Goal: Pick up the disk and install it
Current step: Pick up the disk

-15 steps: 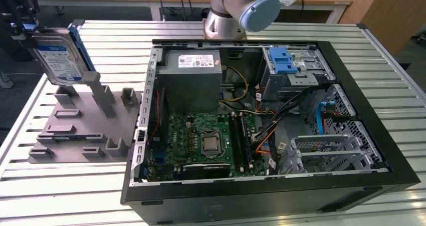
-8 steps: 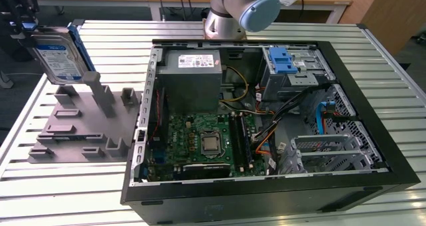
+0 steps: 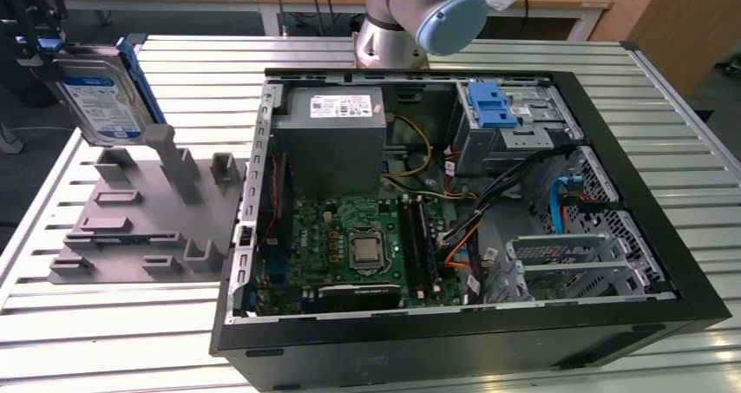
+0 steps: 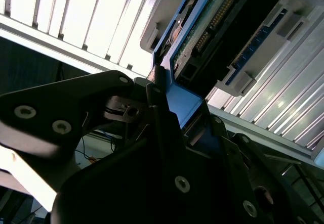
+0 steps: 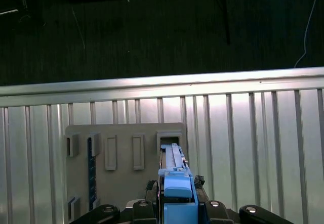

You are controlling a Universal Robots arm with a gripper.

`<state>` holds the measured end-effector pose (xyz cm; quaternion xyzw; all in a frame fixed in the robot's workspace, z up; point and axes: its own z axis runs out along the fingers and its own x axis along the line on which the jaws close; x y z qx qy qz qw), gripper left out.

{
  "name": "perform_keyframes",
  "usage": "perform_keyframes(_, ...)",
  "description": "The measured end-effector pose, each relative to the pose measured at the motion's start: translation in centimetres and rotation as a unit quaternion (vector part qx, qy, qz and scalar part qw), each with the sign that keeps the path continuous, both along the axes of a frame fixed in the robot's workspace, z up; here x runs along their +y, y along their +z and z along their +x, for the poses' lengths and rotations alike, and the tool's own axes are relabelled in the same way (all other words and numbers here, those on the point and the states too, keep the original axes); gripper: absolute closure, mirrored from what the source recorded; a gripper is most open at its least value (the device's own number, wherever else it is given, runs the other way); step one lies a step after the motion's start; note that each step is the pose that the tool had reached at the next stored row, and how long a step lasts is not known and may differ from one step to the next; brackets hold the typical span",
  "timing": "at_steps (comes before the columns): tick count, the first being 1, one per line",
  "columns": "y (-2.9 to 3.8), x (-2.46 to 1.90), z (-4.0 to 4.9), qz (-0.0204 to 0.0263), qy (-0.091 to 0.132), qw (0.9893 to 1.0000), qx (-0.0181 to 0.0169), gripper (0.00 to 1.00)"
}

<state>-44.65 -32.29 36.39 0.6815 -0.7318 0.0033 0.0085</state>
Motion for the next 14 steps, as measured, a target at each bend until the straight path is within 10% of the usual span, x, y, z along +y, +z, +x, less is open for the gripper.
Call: perform_keyframes(14,0.29,0.00,0.00,0.0000,0.000,1.0000,0.0000,0.64)
